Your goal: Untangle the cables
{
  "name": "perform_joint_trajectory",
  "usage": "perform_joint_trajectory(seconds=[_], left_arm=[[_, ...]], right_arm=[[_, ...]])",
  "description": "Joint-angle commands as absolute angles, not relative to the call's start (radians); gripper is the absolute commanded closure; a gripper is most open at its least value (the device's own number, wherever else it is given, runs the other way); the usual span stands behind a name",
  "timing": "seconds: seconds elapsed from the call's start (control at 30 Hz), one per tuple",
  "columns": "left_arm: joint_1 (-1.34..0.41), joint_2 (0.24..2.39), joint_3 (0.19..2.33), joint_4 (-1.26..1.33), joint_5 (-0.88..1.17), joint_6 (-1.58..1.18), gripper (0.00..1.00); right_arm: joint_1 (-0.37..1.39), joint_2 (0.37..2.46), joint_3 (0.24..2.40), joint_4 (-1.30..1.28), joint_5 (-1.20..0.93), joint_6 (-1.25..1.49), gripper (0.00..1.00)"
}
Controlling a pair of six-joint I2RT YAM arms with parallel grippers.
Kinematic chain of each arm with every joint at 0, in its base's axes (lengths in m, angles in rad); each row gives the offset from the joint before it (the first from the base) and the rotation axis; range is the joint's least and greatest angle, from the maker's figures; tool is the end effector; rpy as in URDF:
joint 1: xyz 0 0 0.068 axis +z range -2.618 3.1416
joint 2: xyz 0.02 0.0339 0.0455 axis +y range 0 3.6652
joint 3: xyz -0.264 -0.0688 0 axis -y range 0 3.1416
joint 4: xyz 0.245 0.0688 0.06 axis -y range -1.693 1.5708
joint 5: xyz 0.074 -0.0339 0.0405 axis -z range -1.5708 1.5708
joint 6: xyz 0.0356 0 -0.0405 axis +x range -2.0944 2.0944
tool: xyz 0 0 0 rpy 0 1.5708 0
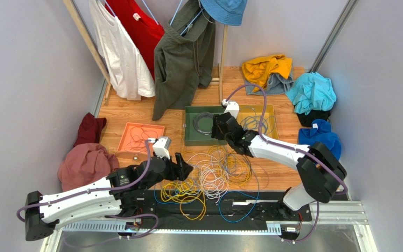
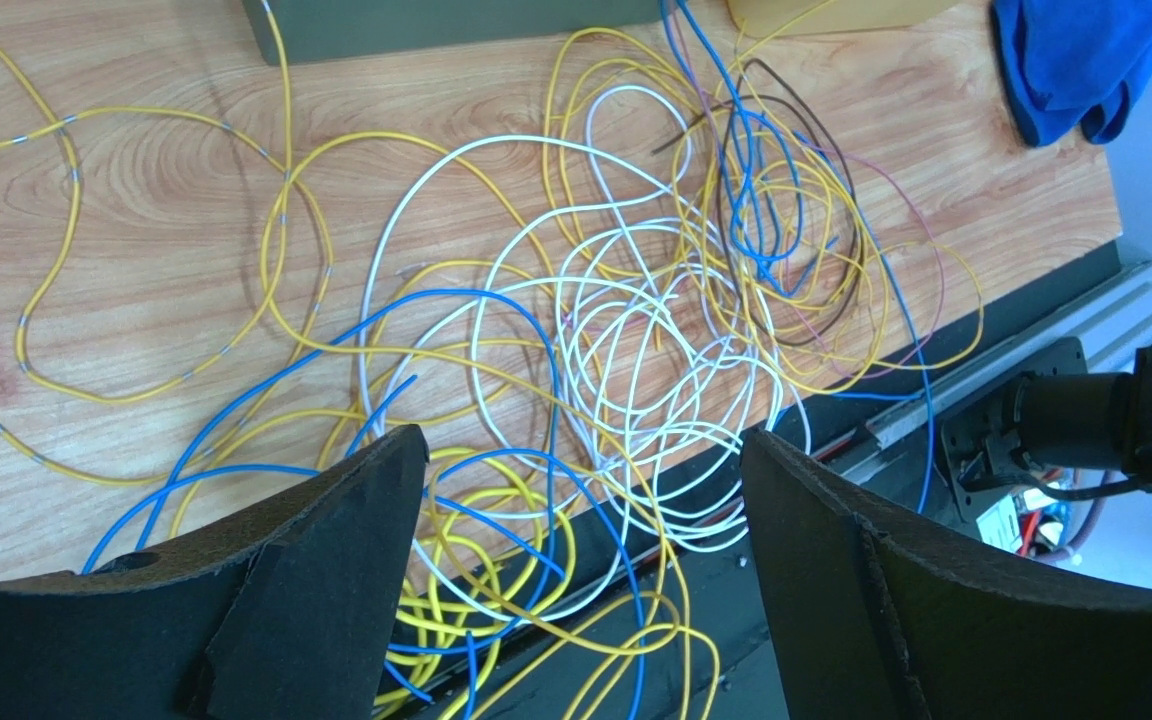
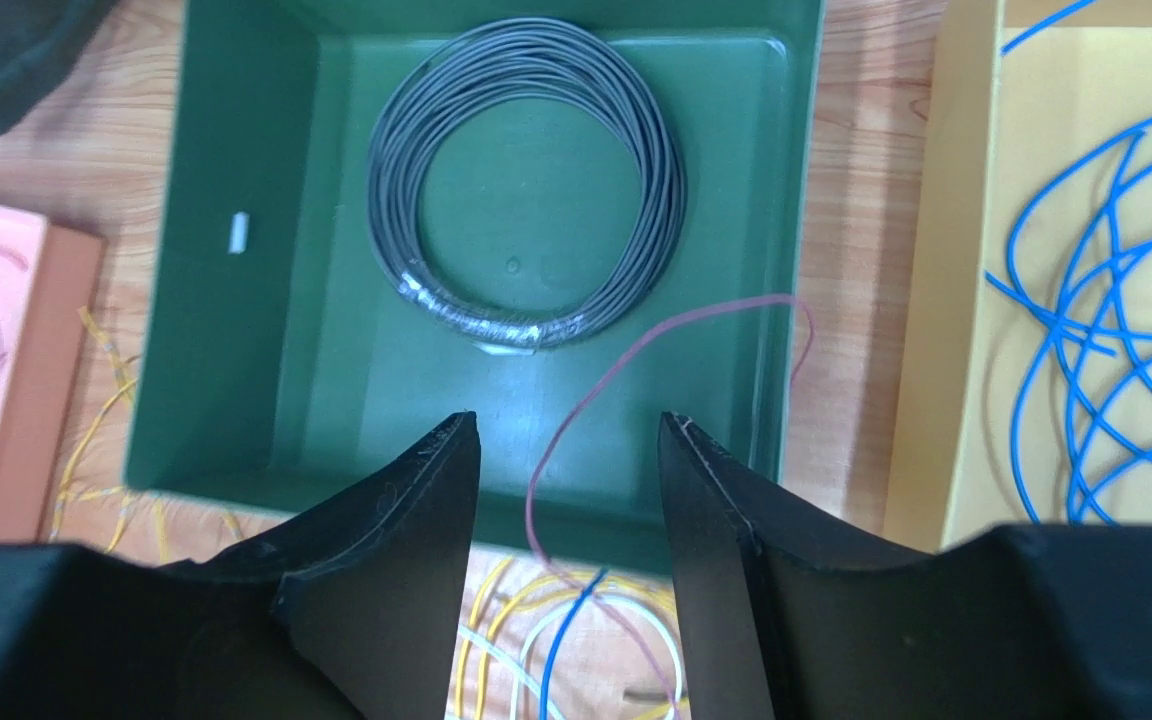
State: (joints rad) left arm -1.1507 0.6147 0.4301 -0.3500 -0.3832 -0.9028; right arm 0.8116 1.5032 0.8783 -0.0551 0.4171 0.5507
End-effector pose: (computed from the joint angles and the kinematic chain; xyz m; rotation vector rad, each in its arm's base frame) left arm 0.0726 -0.1299 0.2252 0.0301 2.1774 -0.8383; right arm 0.2299 0.2213 0.2152 -0.0654 2.1980 0.2980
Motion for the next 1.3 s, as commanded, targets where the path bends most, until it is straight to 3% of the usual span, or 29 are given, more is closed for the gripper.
perform_joint_trajectory(seconds=[0.0,0.07,0.13,0.17,0.2,0.27,0.43,0.67,0.83,1.1,1.27], left_arm=[[-1.154,0.626,0.442,-0.334,-0.400,-0.887,0.14],[-1.154,0.635,0.443,-0.330,-0.400,-0.884,0.14],[-1.154,0.640,0.445,-0.331,-0.400,-0.884,0.14],[-1.154,0.640,0.445,-0.334,-0.403,-0.882,0.14],[-1.154,0.640,0.445,-0.340,-0.405,-0.884,0.14],[-1.154,0.635,0.445,-0.354,-0.406,-0.885,0.14],[-1.155,0.606,0.440,-0.359,-0.426,-0.891,0.14],[-1.154,0.528,0.451,-0.331,-0.463,-0.864,0.15],[-1.154,0.473,0.480,-0.278,-0.528,-0.751,0.15],[-1.154,0.431,0.370,0.245,-0.384,-0.494,0.01],[-1.154,0.533,0.305,0.555,-0.272,-0.394,0.01]], right_arm=[[0.790,1.583,0.951,-0.009,0.368,0.537,0.48],[0.782,1.617,0.985,-0.015,0.351,0.538,0.49],[0.772,1.666,1.011,-0.020,0.331,0.546,0.56],[0.770,1.680,1.012,-0.018,0.327,0.548,0.63],[0.769,1.678,1.012,-0.015,0.324,0.548,0.81],[0.772,1.629,0.991,-0.009,0.310,0.557,1.00],[0.905,1.363,0.986,-0.049,0.388,0.491,1.00],[1.159,1.039,1.156,-0.283,0.459,0.377,1.00],[1.242,1.014,1.394,-0.449,0.433,0.365,1.00],[1.276,1.074,1.632,-0.564,0.336,0.397,1.00],[1.293,1.100,1.704,-0.584,0.267,0.442,1.00]])
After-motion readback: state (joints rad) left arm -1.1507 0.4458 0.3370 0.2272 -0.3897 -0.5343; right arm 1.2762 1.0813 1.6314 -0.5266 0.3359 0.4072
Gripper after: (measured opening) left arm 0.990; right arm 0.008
